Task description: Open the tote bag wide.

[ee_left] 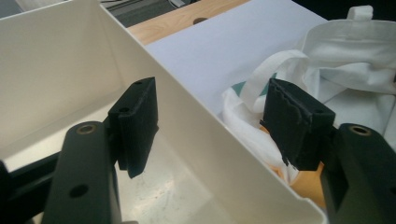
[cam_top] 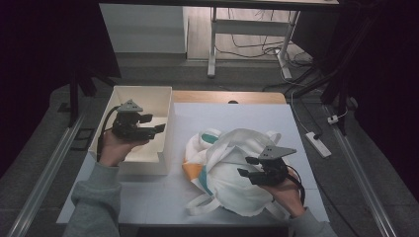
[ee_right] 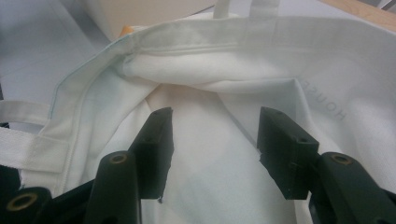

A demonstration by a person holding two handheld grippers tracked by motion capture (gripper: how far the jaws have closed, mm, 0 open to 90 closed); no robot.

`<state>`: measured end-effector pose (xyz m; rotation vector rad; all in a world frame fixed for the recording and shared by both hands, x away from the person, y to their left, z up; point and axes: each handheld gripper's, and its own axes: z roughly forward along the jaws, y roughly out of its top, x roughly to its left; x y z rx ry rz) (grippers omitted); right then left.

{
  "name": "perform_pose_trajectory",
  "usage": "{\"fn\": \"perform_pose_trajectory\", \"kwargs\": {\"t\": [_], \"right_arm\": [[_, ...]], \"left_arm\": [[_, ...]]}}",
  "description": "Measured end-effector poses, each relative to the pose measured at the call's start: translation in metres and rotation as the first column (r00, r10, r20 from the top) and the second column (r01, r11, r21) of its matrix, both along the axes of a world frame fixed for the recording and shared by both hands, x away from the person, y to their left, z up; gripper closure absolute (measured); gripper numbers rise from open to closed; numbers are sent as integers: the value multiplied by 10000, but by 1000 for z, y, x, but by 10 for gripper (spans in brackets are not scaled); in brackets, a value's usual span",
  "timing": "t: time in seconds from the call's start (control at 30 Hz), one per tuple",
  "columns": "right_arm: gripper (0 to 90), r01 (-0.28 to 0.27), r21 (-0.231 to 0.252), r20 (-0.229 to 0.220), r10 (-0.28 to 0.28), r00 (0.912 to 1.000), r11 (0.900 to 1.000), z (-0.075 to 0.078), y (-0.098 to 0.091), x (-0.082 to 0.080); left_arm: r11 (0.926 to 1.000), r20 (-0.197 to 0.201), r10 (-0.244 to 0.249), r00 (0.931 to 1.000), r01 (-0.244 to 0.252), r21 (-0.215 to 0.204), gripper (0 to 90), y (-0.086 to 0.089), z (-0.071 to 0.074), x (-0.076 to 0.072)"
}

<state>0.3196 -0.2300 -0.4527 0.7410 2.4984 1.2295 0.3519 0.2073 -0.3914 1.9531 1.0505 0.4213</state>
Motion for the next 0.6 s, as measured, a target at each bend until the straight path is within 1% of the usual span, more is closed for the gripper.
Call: {"fn": "perform_pose_trajectory", "kwargs": {"t": [0.1, 0.17, 0.3, 0.43, 0.57, 0.6], "right_arm": [[459, 31, 6, 17, -31, 10000, 10000, 1, -1, 0], [459, 69, 13, 30, -69, 10000, 10000, 1, -2, 0], [459, 107, 15, 39, -107, 9999, 9999, 1, -3, 2], [458, 151, -11, 1, -151, 9999, 9999, 0, -4, 2], [458, 153, -50, 38, -153, 9999, 9999, 0, -4, 2], [458, 156, -43, 44, -156, 9999, 9999, 1, -4, 2]], "left_arm": [[9997, -9, 180, 9998, -180, 149, 358, 7, 2, 0], [9990, -31, 392, 9992, -391, 236, 356, 13, 3, 0], [9978, -143, 629, 9979, -626, 206, 355, 23, 2, 2], [9970, -229, 745, 9970, -739, 244, 351, 24, -1, 4], [9945, -279, 949, 9951, -935, 479, 350, 26, -4, 7], [9942, -335, 1009, 9943, -995, 417, 350, 26, -5, 9]]}}
